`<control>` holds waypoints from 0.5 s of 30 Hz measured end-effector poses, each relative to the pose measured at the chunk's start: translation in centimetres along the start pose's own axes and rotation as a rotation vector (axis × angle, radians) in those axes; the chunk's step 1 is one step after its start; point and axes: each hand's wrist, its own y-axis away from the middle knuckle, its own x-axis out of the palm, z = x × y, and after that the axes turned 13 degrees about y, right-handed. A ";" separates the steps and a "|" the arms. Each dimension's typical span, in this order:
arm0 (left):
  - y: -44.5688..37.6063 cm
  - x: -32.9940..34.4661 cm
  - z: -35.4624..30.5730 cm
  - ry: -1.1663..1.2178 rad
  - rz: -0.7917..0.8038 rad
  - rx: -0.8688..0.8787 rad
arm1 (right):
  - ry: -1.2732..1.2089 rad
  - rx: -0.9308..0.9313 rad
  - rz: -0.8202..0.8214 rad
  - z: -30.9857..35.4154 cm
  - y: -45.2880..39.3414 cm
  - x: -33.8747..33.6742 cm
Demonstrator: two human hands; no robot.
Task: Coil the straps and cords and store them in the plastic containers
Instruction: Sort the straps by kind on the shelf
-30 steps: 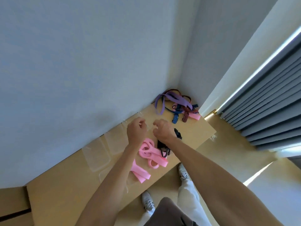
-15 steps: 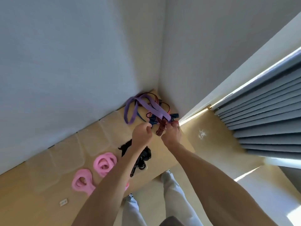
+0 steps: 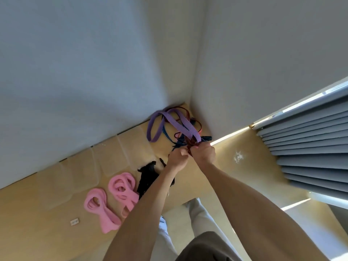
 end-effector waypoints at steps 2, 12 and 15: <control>0.6 -0.4 -0.9 0.155 0.017 -0.065 | -0.063 0.035 0.037 1.3 -0.1 -1.4; 2.2 -3.8 -2.9 0.953 -0.157 -0.416 | -0.078 0.027 0.105 4.7 1.6 -4.2; 2.4 -5.3 -3.0 1.025 -0.393 -0.363 | -0.420 0.015 0.224 4.4 1.9 -5.3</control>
